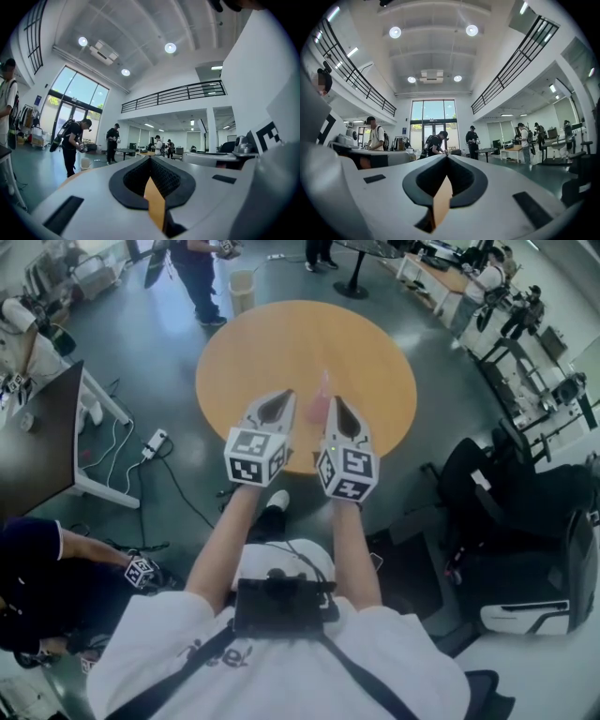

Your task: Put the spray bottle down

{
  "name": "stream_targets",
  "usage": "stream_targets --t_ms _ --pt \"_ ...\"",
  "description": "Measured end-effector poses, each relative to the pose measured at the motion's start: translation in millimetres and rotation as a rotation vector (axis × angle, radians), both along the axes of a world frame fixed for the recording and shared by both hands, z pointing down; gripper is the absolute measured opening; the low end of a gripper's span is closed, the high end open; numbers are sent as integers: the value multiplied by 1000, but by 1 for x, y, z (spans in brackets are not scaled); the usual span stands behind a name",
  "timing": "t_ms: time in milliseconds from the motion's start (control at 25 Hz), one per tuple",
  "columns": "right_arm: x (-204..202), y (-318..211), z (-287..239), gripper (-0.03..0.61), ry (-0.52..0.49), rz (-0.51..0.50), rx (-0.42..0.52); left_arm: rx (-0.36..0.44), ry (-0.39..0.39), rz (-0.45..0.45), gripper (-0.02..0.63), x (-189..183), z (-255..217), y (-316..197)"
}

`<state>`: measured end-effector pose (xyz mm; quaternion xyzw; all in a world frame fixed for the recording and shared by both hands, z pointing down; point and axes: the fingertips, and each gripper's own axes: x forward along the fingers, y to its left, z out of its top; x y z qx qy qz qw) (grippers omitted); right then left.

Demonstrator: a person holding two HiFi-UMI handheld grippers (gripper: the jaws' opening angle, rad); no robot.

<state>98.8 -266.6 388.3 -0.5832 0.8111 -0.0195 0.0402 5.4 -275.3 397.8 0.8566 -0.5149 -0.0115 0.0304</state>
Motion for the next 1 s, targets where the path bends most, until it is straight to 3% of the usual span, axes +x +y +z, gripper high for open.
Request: stream_targets --t_ms 480,1000 --pt "23 17 -24 19 -12 27 31 24 0 22 11 23 -11 17" --pt "14 27 -27 20 -3 -1 43 30 6 -14 11 11 -18 24"
